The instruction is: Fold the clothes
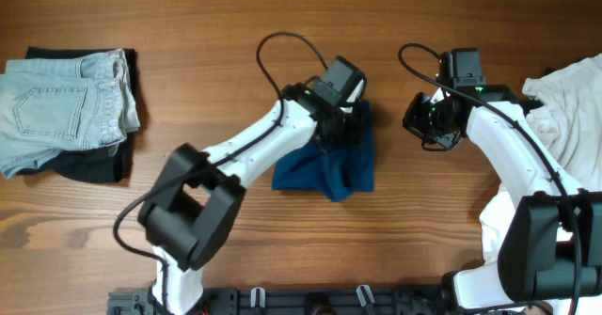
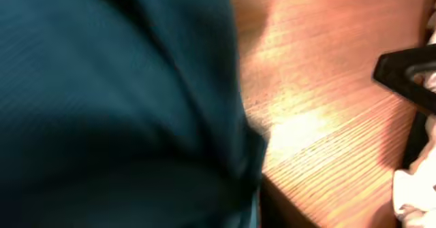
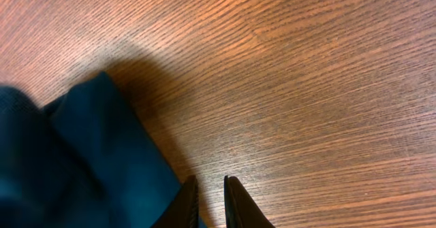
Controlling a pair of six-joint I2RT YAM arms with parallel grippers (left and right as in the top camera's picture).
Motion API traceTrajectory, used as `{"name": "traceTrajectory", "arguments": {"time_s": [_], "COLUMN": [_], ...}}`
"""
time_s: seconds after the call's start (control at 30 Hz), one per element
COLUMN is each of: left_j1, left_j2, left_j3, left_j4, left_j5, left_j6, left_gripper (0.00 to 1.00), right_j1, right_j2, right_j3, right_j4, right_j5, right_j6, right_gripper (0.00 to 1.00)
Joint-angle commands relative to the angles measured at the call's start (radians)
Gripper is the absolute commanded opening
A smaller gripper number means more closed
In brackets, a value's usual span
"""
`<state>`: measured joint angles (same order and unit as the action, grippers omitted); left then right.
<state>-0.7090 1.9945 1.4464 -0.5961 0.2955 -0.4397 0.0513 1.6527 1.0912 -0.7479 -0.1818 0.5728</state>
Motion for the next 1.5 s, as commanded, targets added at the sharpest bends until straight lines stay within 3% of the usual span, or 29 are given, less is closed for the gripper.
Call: {"name": "traceTrajectory", "arguments": {"time_s": [0.0, 0.17, 0.23, 0.43, 0.53, 0.67, 0.73, 0.77, 0.8, 0.83, 0.87, 0.93, 1.03, 1.33, 1.37, 1.43, 1.47], "left_j1": [-0.025, 0.002, 0.026, 0.159, 0.248, 0.323, 0.341, 0.343, 0.343, 0.343, 0.341, 0.34, 0.34, 0.34, 0.34, 0.34, 0.341], "left_j2": [0.004, -0.072, -0.115, -0.276, -0.297, -0.269, -0.243, -0.227, -0.212, -0.192, -0.172, -0.138, -0.081, 0.024, 0.024, 0.024, 0.024], "left_j3": [0.006, 0.031, 0.051, 0.077, 0.077, 0.076, 0.076, 0.076, 0.076, 0.076, 0.076, 0.074, 0.057, 0.043, 0.043, 0.043, 0.043], "left_j4": [-0.001, -0.074, -0.108, -0.169, -0.233, -0.324, -0.362, -0.375, -0.383, -0.393, -0.398, -0.4, -0.393, -0.381, -0.381, -0.385, -0.389], "left_j5": [0.022, 0.045, 0.044, 0.001, -0.024, -0.024, -0.024, -0.025, -0.024, -0.025, -0.024, -0.024, -0.024, 0.055, 0.055, 0.051, 0.047], "left_j6": [-0.04, -0.015, 0.015, 0.079, 0.096, 0.155, 0.197, 0.202, 0.213, 0.228, 0.229, 0.228, 0.254, 0.276, 0.277, 0.277, 0.277], "left_gripper": [0.8, 0.91, 0.99, 1.0, 1.0, 0.98, 0.9, 0.84, 0.81, 0.75, 0.72, 0.64, 0.59, 0.51, 0.51, 0.52, 0.52], "right_j1": [0.001, 0.002, 0.002, 0.002, 0.023, 0.095, 0.142, 0.166, 0.195, 0.217, 0.231, 0.241, 0.224, 0.12, 0.117, 0.117, 0.113], "right_j2": [-0.007, -0.007, -0.007, -0.01, -0.011, -0.011, -0.009, -0.006, -0.002, 0.007, 0.016, 0.043, 0.066, 0.051, 0.051, 0.051, 0.051], "right_j3": [0.013, 0.013, 0.013, 0.013, 0.013, 0.013, 0.013, 0.013, 0.013, 0.013, 0.013, 0.013, 0.013, 0.018, 0.018, 0.018, 0.018], "right_j4": [-0.008, 0.015, 0.029, 0.064, 0.064, 0.076, 0.105, 0.118, 0.127, 0.126, 0.126, 0.126, 0.146, 0.322, 0.323, 0.29, 0.228], "right_j5": [0.018, 0.007, -0.033, -0.375, -0.542, -0.49, -0.422, -0.344, -0.228, -0.127, -0.068, -0.007, 0.002, 0.003, 0.008, 0.08, 0.165], "right_j6": [-0.026, -0.132, -0.189, -0.476, -0.579, -0.571, -0.545, -0.479, -0.373, -0.291, -0.243, -0.183, -0.154, -0.197, -0.214, -0.224, -0.203], "right_gripper": [0.14, 0.18, 0.19, 0.28, 0.45, 0.62, 0.7, 0.68, 0.6, 0.45, 0.38, 0.2, 0.04, 0.04, 0.1, 0.59, 0.64]}}
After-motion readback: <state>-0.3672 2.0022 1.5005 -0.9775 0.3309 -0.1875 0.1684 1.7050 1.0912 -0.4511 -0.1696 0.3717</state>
